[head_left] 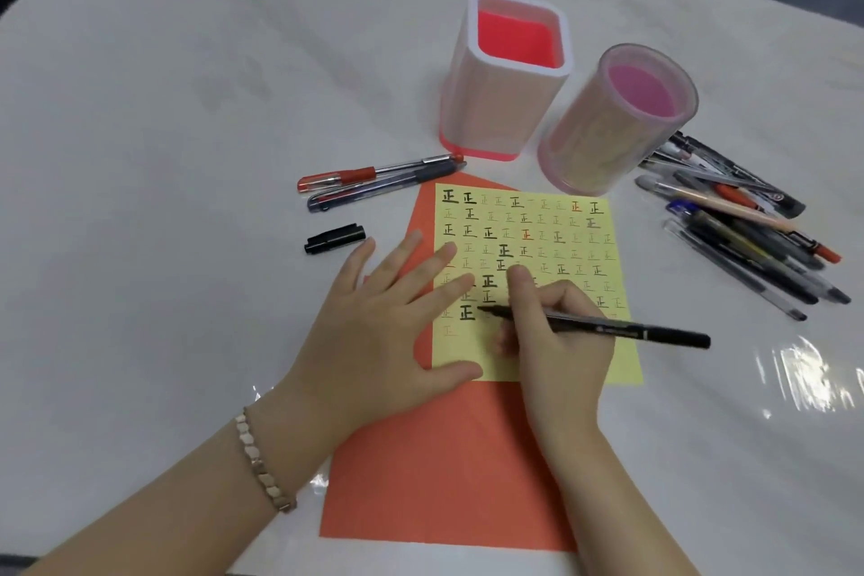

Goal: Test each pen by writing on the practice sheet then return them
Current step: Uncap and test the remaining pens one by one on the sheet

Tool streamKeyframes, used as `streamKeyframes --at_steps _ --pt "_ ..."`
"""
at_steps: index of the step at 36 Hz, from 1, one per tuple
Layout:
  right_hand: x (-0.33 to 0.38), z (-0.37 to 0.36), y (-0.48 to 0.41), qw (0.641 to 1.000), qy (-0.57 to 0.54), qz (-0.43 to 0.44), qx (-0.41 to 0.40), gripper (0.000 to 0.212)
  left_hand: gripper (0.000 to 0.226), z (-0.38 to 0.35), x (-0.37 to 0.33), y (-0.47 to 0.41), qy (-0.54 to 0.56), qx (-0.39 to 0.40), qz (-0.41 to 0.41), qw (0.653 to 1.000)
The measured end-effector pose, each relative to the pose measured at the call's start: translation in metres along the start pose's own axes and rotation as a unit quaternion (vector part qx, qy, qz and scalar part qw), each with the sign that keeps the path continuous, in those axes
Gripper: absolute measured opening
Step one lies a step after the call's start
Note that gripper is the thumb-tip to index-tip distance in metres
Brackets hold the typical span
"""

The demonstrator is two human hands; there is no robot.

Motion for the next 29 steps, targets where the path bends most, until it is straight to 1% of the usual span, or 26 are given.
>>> streamKeyframes --at_steps 4,6,9,16,29 --pt "-0.0044 -0.0025 0.0031 0.998 0.027 0.028 -0.043 0.049 0.077 0.0013 -0.0002 -0.0010 -0.002 0.008 0.004 1.000" --pt "-0.0053 -0.0029 0.0031 0.997 0.041 0.034 -0.052 0.044 0.078 0.0017 -0.0003 -0.0012 0.000 0.008 0.004 1.000" --pt "-0.0079 -0.0035 0.0029 0.997 0.053 0.038 -0.047 0.039 0.079 0.0016 -0.0003 -0.0007 0.002 0.008 0.003 1.000" --pt "-0.0087 -0.0064 0.0032 0.994 0.072 0.081 -0.023 0.037 0.079 0.0011 -0.0003 -0.0011 0.006 0.009 0.008 1.000" --pt "-0.0091 -0.0091 0.0032 0.993 0.070 0.091 -0.015 0.038 0.078 0.0014 -0.0004 -0.0015 0.004 -0.002 0.004 1.000"
Point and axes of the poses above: each hand's wrist, its own y-axis away from the middle knuckle, its own z-axis out of the back of the hand, x = y × z, the point moved 3 cm from there along -y, towards the middle knuckle, and after that the axes turned 9 degrees about -x, right-handed, at the moved point
